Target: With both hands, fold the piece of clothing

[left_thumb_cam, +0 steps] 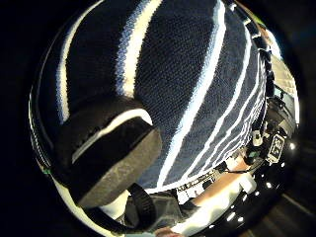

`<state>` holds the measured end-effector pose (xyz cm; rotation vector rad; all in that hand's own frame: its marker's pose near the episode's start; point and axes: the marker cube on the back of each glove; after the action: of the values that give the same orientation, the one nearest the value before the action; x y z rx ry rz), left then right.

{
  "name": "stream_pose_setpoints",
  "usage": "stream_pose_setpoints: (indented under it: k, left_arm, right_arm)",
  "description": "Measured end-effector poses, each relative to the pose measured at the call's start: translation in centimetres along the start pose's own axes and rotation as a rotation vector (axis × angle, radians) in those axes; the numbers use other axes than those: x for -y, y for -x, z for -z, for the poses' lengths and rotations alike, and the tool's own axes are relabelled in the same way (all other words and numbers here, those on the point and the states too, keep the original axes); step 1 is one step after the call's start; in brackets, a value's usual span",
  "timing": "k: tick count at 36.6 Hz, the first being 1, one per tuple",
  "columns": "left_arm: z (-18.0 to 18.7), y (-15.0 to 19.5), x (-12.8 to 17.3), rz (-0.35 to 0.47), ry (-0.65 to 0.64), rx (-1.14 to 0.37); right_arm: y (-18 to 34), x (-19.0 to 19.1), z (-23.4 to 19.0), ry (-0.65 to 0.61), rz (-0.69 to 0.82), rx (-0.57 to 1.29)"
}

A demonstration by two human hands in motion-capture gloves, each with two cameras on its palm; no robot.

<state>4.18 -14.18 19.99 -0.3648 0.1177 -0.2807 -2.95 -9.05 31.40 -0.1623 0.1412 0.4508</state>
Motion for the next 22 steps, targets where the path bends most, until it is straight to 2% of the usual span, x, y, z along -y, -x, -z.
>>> stream_pose_setpoints:
  k: [3, 5, 8, 10, 14, 16, 19, 22]
  left_arm:
    - [0.0, 0.0, 0.0, -0.021, -0.001, 0.001]
    - [0.0, 0.1, -0.1, -0.04, 0.003, 0.007]
    - [0.5, 0.5, -0.2, -0.072, -0.001, 0.019]
    - [1.2, 1.2, -0.1, -0.065, -0.013, 0.022]
    - [2.9, 3.5, 0.1, 0.01, -0.032, 0.01]
    - [3.9, 4.8, -0.1, 0.044, -0.045, 0.01]
    - [5.5, 6.4, -0.5, 0.065, -0.097, -0.008]
    - [7.3, 7.8, -1.2, 0.081, -0.187, -0.045]
  right_arm:
    - [1.8, 1.5, 0.5, -0.155, 0.096, 0.08]
    - [2.3, 1.7, 0.9, -0.16, 0.126, 0.086]
    - [1.9, 0.2, 1.6, 0.009, 0.099, 0.03]
    - [1.6, -0.9, 2.6, 0.139, 0.094, 0.013]
    - [2.9, -3.1, 6.0, 0.391, 0.279, 0.091]
    - [3.8, -3.2, 8.3, 0.344, 0.294, 0.115]
    - [5.6, -1.4, 11.5, 0.106, 0.24, 0.122]
    - [8.8, 1.9, 11.6, 0.032, 0.245, 0.136]
